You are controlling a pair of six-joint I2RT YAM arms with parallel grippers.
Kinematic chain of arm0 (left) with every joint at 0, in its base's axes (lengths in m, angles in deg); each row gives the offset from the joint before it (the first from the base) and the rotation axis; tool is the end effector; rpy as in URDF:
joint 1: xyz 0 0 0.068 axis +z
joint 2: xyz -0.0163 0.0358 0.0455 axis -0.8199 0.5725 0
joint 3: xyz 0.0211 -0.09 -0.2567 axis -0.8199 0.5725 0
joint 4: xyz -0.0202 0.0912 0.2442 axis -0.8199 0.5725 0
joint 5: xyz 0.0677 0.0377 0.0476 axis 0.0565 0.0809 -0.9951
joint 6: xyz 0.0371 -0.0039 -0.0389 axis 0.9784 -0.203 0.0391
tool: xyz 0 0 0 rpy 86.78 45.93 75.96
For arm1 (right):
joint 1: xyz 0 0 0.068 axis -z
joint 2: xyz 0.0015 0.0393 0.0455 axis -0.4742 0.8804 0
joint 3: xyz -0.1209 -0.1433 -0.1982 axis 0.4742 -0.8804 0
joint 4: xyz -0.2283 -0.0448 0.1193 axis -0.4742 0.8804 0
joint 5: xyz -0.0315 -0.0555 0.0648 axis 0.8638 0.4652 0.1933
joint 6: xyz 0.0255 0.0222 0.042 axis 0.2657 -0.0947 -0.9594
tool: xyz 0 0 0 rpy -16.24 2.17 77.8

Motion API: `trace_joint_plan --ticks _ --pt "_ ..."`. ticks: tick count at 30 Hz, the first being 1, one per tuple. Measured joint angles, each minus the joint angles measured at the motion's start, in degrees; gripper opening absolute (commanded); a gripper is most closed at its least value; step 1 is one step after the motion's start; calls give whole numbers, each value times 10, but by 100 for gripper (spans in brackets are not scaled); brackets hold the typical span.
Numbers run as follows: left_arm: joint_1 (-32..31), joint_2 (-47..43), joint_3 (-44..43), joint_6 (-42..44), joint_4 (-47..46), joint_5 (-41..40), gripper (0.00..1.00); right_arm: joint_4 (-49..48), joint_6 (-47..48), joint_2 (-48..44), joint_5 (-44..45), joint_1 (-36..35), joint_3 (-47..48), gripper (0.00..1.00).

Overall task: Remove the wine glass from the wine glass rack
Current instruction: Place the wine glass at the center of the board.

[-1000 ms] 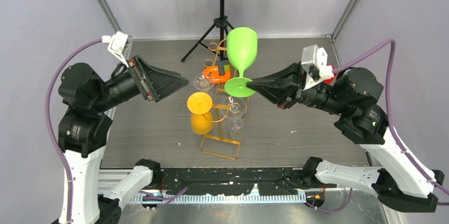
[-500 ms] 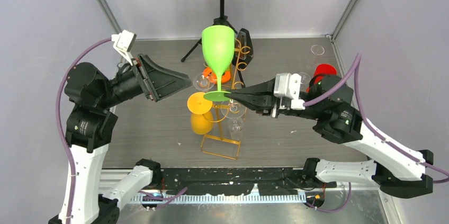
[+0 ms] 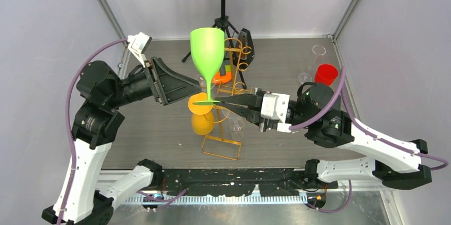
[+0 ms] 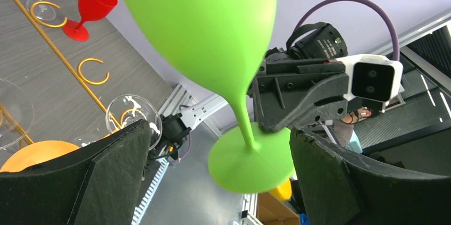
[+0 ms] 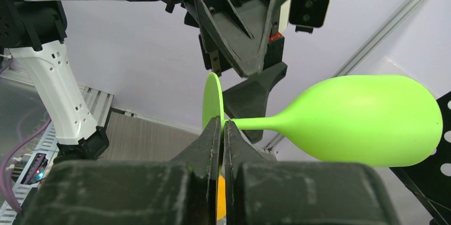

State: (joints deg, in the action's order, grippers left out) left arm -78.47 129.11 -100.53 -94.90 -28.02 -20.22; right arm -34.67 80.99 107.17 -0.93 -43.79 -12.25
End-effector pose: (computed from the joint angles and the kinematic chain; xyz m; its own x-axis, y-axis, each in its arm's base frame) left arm 0.1093 -0.0755 0.5163 -0.7314 -0.3063 -0.6093 0.5903 0.1633 -0.7905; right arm 0.0537 0.1923 0.5043 0.5720 0.1857 -0.7990 -0.8170 0.2157 -0.5348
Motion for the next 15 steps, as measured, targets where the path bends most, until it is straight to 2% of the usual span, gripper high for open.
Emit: trace_joint_plan --ticks 7,15 --pt "-24 14 0 10 0 -21 97 -13 34 14 25 -34 0 6" --pt "-40 23 0 12 0 -35 84 -21 62 26 55 -60 -2 6"
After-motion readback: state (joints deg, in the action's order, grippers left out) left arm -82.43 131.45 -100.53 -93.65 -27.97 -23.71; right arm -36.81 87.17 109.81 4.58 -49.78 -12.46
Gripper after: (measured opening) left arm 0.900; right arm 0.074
